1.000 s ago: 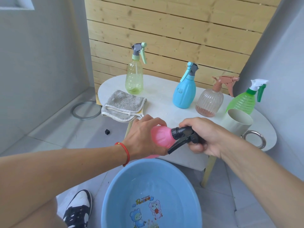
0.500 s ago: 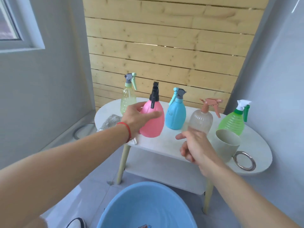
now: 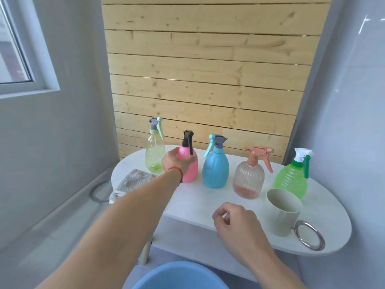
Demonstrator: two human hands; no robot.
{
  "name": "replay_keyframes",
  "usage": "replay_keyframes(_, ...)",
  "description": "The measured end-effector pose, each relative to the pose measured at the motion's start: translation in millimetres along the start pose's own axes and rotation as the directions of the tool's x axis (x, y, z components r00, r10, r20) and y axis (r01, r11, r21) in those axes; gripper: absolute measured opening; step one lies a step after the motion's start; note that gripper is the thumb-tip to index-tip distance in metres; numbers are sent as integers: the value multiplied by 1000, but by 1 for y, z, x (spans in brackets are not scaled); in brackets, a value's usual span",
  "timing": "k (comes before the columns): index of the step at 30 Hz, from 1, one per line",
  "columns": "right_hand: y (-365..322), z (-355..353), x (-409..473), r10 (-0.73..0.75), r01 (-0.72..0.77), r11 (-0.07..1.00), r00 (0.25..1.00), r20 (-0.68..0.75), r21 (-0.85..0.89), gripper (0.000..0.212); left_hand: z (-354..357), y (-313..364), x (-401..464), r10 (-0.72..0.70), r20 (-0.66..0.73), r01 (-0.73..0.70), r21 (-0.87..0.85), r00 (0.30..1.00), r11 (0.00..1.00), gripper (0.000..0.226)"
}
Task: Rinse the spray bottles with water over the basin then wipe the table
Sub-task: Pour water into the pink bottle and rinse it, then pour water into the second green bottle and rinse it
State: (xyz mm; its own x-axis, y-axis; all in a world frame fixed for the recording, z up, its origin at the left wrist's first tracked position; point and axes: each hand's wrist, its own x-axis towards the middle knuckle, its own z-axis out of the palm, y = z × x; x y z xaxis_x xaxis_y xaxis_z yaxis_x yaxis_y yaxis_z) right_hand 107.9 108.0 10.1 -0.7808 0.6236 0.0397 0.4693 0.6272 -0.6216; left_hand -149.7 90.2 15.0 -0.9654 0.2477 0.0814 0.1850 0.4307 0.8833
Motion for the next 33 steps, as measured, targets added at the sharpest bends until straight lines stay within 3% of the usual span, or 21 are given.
replay_keyframes(4, -2, 0, 1, -32, 32, 993, 999, 0, -111, 18, -6, -7, 7, -44, 83, 43, 17, 996, 999, 64)
replay_keyframes(6, -3, 1, 2, -40, 42, 984, 999, 14, -172, 19, -16, -14, 0, -12, 109, -1, 112, 994, 994, 62)
replay_keyframes(8, -3, 1, 5, -38, 41, 981, 999, 16, -190, 18, -29, -33, -9, 88, 36, -93, 190, 995, 977, 46)
replay_keyframes(12, -6, 4, 8, -40, 43, 979, 999, 20, -198, 17, -58, -45, -1, 132, -201, -114, 99, 971, 988, 42)
replay_keyframes(15, -10, 8, 7, -52, 57, 974, 998, 30, -218, 17, -70, -32, 33, 49, -233, -9, 169, 971, 986, 69)
replay_keyframes(19, -11, 11, 6, -65, 72, 967, 997, 39, -243, 17, -74, -26, 69, -14, -97, 33, 199, 995, 979, 97)
replay_keyframes(23, -9, 15, 5, -81, 85, 965, 996, 28, -248, 18, -73, -32, 89, -10, -16, 14, 238, 1000, 971, 73)
replay_keyframes(26, -11, 17, 8, -105, 107, 967, 994, 19, -233, 18, -79, -36, 86, 89, -75, -71, 213, 993, 974, 61)
replay_keyframes(28, -13, 20, 12, -162, 155, 978, 986, -36, -140, 15, -90, -34, 70, 231, -146, -206, 165, 962, 964, 66)
replay_keyframes(30, -20, 19, 14, -210, 222, 972, 968, -136, 80, 8, -107, -30, 41, 417, -197, -394, 147, 887, 907, 66)
replay_keyframes(33, -45, 10, 11, -117, 227, 831, 964, -239, 509, 22, -136, -31, -14, 674, -113, -635, 253, 730, 730, 67)
